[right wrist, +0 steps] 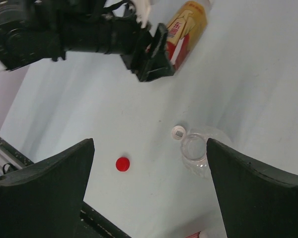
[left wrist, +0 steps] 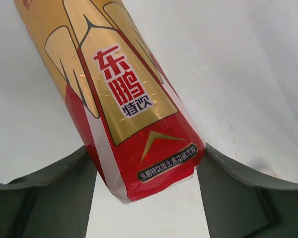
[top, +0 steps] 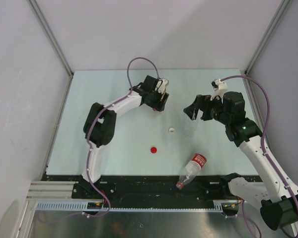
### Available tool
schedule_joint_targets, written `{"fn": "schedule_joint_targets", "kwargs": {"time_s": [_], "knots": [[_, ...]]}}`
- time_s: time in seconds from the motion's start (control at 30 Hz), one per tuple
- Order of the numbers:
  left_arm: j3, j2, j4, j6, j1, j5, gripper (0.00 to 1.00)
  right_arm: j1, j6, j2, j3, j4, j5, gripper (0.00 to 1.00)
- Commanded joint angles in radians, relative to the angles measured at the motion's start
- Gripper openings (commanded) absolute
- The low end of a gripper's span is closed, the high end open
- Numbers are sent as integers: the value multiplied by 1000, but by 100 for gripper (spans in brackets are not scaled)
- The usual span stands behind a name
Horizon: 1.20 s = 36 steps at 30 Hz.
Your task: Unscrew the bottle caps
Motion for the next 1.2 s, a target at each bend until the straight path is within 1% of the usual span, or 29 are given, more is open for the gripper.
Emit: {"fn": "schedule_joint_targets", "kwargs": {"time_s": [0.0, 0.17, 0.33, 0.5, 0.67, 0.83, 1.03, 1.1, 1.17], "knots": [[-220, -295, 109, -9, 1, -4, 40, -2, 39, -14, 0, 43, -58, 100], [-497, -571, 177, -38, -2, 21, 38, -2, 101, 0, 1, 112, -137, 99], [-700, -829, 188, -45, -13, 83, 37, 1, 193, 41, 2, 215, -227, 99], [-856, -1092, 191, -49, -46, 167, 37, 7, 327, 115, 0, 352, -324, 99], [-965, -1312, 190, -75, -81, 252, 37, 46, 452, 211, 0, 507, -389, 99], [-1015, -1422, 189, -124, -124, 300, 37, 97, 556, 294, 0, 631, -429, 99], [-1036, -1455, 189, -150, -168, 314, 37, 138, 640, 347, 1, 740, -448, 98], [-1038, -1458, 189, -151, -178, 314, 38, 142, 666, 361, 1, 770, -453, 94], [-1039, -1460, 190, -152, -183, 313, 38, 146, 690, 373, 1, 798, -462, 85]]}}
